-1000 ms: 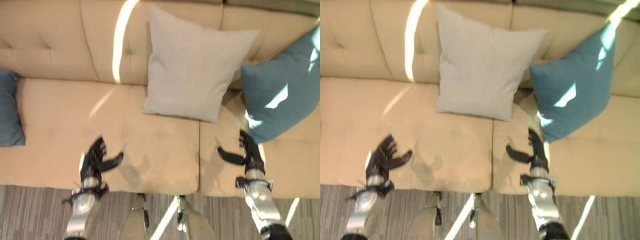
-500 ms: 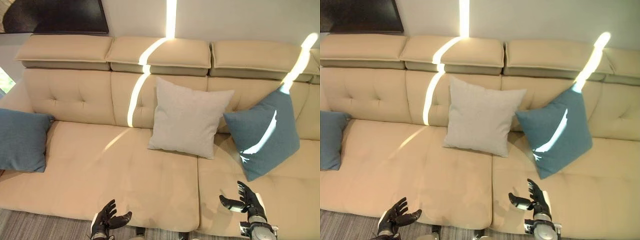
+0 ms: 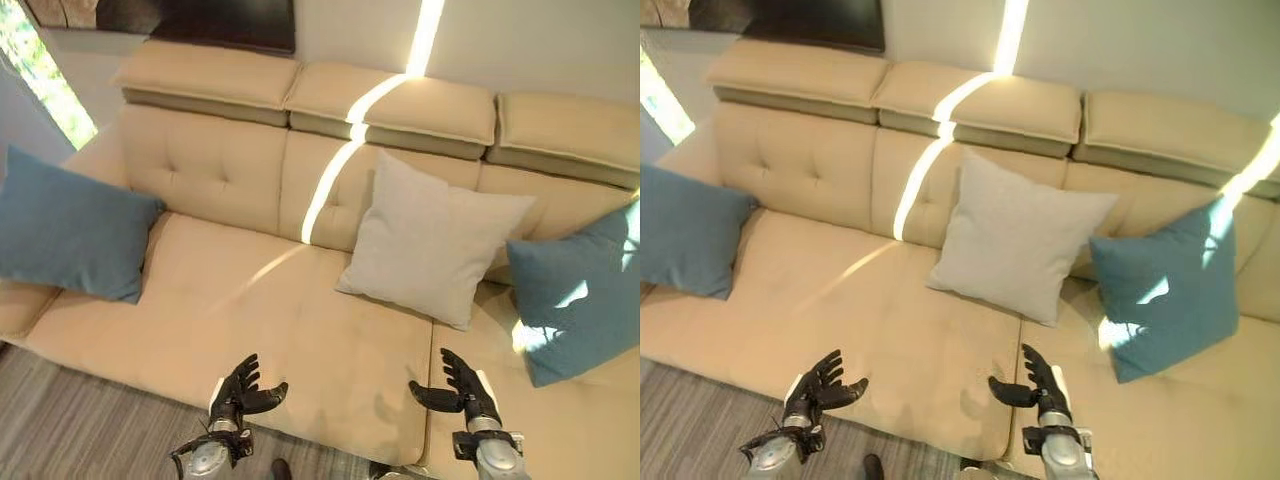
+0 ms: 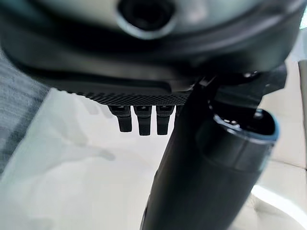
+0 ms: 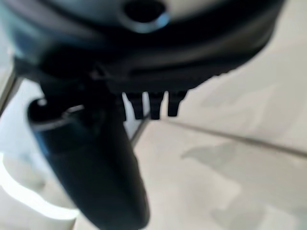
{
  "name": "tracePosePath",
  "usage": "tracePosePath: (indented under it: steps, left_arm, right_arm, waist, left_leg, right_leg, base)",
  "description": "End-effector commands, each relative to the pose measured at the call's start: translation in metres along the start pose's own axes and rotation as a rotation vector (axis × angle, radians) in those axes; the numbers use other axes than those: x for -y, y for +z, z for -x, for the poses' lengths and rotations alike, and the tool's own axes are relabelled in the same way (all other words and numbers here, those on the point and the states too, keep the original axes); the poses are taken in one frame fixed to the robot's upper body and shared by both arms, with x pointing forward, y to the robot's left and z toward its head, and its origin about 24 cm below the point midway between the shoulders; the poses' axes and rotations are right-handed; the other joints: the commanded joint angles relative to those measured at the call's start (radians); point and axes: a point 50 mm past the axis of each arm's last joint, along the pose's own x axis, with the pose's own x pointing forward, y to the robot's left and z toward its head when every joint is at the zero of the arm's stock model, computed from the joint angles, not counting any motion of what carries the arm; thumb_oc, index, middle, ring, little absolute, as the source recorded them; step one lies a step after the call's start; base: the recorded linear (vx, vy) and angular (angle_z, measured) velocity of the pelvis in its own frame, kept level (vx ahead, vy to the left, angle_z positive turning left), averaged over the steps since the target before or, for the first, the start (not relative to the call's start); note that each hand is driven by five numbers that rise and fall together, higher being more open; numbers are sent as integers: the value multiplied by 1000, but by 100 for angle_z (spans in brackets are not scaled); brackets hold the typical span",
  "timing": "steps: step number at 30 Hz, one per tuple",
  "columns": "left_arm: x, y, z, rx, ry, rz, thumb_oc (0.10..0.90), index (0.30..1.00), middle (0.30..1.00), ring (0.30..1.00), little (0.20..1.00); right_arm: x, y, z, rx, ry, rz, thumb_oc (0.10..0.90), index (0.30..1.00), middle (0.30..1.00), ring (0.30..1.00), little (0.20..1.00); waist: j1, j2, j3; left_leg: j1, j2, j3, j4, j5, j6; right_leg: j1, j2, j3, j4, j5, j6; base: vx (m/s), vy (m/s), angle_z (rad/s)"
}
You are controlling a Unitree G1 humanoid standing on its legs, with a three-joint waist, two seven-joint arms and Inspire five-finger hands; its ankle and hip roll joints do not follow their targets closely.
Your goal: Pick up all the scattered cushions and arrange them neatly on the sofa.
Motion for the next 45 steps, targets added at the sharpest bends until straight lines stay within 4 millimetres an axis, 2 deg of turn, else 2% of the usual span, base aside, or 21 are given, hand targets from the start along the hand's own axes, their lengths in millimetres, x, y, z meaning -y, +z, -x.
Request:
tracePosePath:
  steps: [1,4,7,9,12,13,14,15,17,21,22,23,24,25,27,32,33,35,36,42,45]
  left_arm:
    - [-4,37,-4,196,20,10,800,900,900,900,900]
    - [0,44,-6,225,9,11,800,900,900,900,900]
    - [1,47,-8,237,12,18,800,900,900,900,900]
    - [2,48,-9,238,17,36,800,900,900,900,900]
    - [5,50,-9,250,21,81,800,900,900,900,900]
    - [6,49,-8,249,18,93,800,900,900,900,900]
    - [6,47,-7,240,20,107,800,900,900,900,900]
    - [6,47,-7,239,21,107,800,900,900,900,900]
    - [2,42,-5,223,31,100,800,900,900,900,900]
    - [0,39,-3,210,34,93,800,900,900,900,900]
    - [-3,33,-1,188,39,87,800,900,900,900,900]
    - [-3,29,1,170,30,81,800,900,900,900,900]
    - [-3,29,1,169,30,80,800,900,900,900,900]
    - [-1,28,2,165,18,75,800,900,900,900,900]
    - [-2,25,3,156,13,61,800,900,900,900,900]
    - [-3,36,1,184,-11,13,800,900,900,900,900]
    - [-8,41,-1,201,1,0,800,900,900,900,900]
    - [-9,42,-2,204,7,-5,800,900,900,900,900]
    - [-10,41,-2,203,11,-3,800,900,900,900,900]
    - [-11,40,-1,205,21,-14,800,900,900,900,900]
    - [-8,45,-1,232,9,-15,800,900,900,900,900]
  right_arm:
    - [11,44,-12,204,-36,4,800,900,900,900,900]
    - [12,45,-9,218,-44,-3,800,900,900,900,900]
    - [13,50,-9,243,-45,4,800,900,900,900,900]
    - [14,56,-8,270,-46,8,800,900,900,900,900]
    - [19,58,-8,282,-61,27,800,900,900,900,900]
    - [22,58,-7,280,-70,32,800,900,900,900,900]
    - [26,57,-5,276,-87,34,800,900,900,900,900]
    - [25,57,-5,276,-87,34,800,900,900,900,900]
    - [25,56,-3,273,-89,26,800,900,900,900,900]
    - [26,54,-2,270,-90,22,800,900,900,900,900]
    - [27,51,1,261,-86,22,800,900,900,900,900]
    - [29,43,5,230,-97,8,800,900,900,900,900]
    - [29,43,5,230,-97,8,800,900,900,900,900]
    - [31,41,7,224,-103,8,800,900,900,900,900]
    - [30,40,7,219,-99,16,800,900,900,900,900]
    - [23,45,5,231,-77,7,800,900,900,900,900]
    - [19,47,3,237,-63,-3,800,900,900,900,900]
    - [15,49,2,244,-49,-1,800,900,900,900,900]
    - [13,51,1,251,-33,13,800,900,900,900,900]
    - [10,54,1,265,-10,6,800,900,900,900,900]
    - [15,49,4,259,-31,-2,800,900,900,900,900]
  waist:
    - [3,0,-5]
    - [-13,-3,-20]
    - [-6,-7,-32]
    - [0,-15,-35]
    - [5,-20,-37]
    - [1,-19,-36]
    - [-10,-21,-26]
    - [-11,-21,-27]
    - [-17,-25,-24]
    - [-19,-29,-24]
    - [-19,-44,-20]
    - [-33,-53,-21]
    - [-36,-53,-23]
    - [-44,-44,-31]
    - [-47,-39,-45]
    - [-45,-50,-48]
    - [-47,-47,-40]
    - [-48,-42,-42]
    - [-57,-31,-38]
    - [-84,-25,-28]
    - [-104,-32,-24]
  left_leg:
    - [-2,-1,-92,65,-140,0]
    - [-20,-23,-177,44,-113,6]
    - [-39,-35,-242,27,-83,2]
    - [-70,-48,-281,46,-66,-6]
    - [-124,-63,-287,77,-47,-26]
    - [-136,-62,-271,87,-41,-30]
    - [-164,-42,-177,113,-31,-28]
    - [-167,-42,-178,116,-33,-28]
    - [-168,-13,-89,127,-44,-21]
    - [-161,-6,-73,140,-59,-18]
    - [-138,6,-68,176,-98,-16]
    - [-128,27,-26,203,-106,-16]
    - [-131,27,-29,205,-106,-17]
    - [-119,43,34,168,-101,-20]
    - [-100,32,25,129,-103,-16]
    - [-77,-11,-4,90,-113,16]
    - [-56,-24,-19,84,-129,25]
    - [-48,-26,-21,78,-133,27]
    - [-15,-34,-33,63,-142,35]
    - [72,-64,-72,39,-173,41]
    - [96,-78,-110,90,-222,35]
  right_leg:
    - [-72,109,210,68,-124,36]
    - [-44,182,405,69,-161,16]
    - [-17,214,457,57,-177,-17]
    - [14,216,456,20,-194,-40]
    - [50,209,412,-37,-194,-51]
    - [61,205,388,-54,-192,-49]
    - [73,191,342,-72,-184,-43]
    - [72,191,341,-73,-184,-43]
    - [76,175,301,-78,-171,-35]
    - [79,166,283,-80,-166,-32]
    - [86,143,249,-76,-161,-30]
    - [87,119,190,-82,-158,-29]
    - [87,119,188,-82,-158,-29]
    - [100,112,152,-89,-164,-27]
    - [107,104,136,-75,-173,-20]
    - [79,79,173,62,-195,-9]
    - [54,86,214,127,-195,5]
    - [37,93,230,145,-188,6]
    - [-8,135,276,176,-185,3]
    - [-108,217,283,124,-149,-1]
    - [-87,222,302,85,-142,-9]
  base:
    - [-83,19,44]
    - [-36,-9,105]
    - [-34,-82,151]
    - [-106,-106,51]
    - [-113,-98,132]
    - [-150,-37,171]
    - [-113,1,177]
    - [-129,26,143]
    - [-82,41,116]
    - [-13,30,44]
    - [3,177,-2]
    - [4,175,35]
    - [80,219,106]
    - [122,164,171]
    - [219,247,128]
    - [162,188,18]
    - [202,185,32]
    - [190,132,39]
    - [236,135,38]
    - [213,75,11]
    - [214,19,27]
